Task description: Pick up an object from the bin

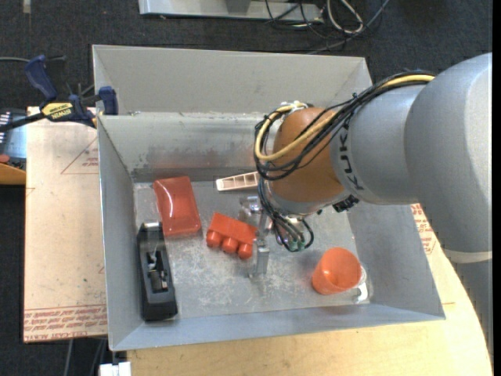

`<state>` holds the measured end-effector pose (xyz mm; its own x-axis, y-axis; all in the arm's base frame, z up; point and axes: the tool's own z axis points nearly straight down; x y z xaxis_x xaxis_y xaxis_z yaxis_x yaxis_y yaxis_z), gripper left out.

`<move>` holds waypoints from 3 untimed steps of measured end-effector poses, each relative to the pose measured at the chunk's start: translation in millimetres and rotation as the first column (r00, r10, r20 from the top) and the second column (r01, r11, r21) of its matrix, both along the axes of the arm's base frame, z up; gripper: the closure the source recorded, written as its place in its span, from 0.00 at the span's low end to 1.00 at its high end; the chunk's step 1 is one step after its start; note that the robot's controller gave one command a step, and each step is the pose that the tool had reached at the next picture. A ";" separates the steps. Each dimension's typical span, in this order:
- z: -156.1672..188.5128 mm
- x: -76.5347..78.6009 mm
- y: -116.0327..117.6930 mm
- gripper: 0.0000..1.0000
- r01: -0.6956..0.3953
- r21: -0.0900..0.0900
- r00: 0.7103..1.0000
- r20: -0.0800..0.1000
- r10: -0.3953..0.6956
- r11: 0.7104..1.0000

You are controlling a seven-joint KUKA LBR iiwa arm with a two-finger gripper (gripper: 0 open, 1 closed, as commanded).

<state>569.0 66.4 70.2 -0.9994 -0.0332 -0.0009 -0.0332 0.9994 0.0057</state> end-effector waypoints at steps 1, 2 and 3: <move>0.5 73.0 35.0 1.00 -0.299 -0.006 0.954 0.017 0.299 0.954; 0.8 72.5 34.7 1.00 -0.299 -0.006 0.954 0.016 0.299 0.954; 19.4 59.3 32.8 1.00 -0.299 -0.004 0.954 0.004 0.299 0.954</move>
Offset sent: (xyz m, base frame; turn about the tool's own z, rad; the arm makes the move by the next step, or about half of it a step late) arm 0.0000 0.0000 0.0000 0.0000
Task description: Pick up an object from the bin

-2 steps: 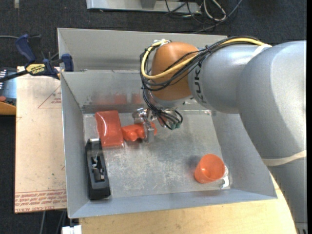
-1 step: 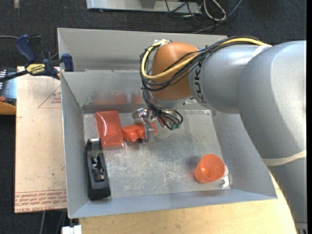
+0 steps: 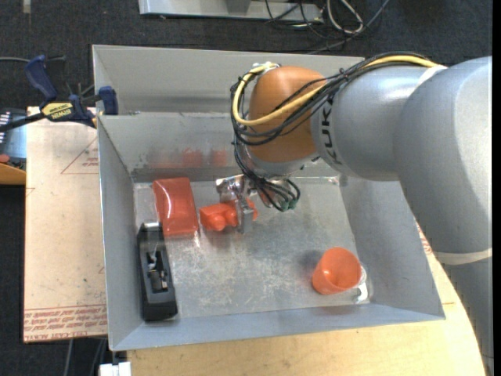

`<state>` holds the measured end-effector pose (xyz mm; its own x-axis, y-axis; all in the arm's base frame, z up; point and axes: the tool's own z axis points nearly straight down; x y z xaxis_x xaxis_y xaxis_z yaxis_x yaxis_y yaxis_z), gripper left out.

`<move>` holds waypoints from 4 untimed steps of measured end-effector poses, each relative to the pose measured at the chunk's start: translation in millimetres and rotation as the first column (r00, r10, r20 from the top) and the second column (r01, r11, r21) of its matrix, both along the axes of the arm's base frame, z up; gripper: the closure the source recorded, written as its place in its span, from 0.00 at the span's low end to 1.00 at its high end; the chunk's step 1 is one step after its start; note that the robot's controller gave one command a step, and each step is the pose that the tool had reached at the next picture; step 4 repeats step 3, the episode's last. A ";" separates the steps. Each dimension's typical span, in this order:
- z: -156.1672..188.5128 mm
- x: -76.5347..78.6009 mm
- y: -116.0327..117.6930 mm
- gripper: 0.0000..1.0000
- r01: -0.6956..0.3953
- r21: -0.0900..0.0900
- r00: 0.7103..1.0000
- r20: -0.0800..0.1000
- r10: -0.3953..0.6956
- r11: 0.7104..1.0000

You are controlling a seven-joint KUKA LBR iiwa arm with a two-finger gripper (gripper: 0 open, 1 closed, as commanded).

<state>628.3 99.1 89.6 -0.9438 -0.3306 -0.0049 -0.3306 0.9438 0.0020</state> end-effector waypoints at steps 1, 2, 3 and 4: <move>12.3 4.7 -2.7 1.00 -0.130 0.000 0.991 0.010 0.130 0.991; 78.1 3.0 2.0 1.00 -0.021 0.004 1.000 0.015 0.021 1.000; 163.0 -4.7 7.3 1.00 -0.182 0.001 0.983 0.008 0.182 0.983; 163.0 -4.7 7.3 1.00 -0.182 0.001 0.983 0.008 0.182 0.983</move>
Offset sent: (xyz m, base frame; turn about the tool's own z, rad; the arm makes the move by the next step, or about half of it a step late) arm 0.0021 0.0015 0.0761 -0.0209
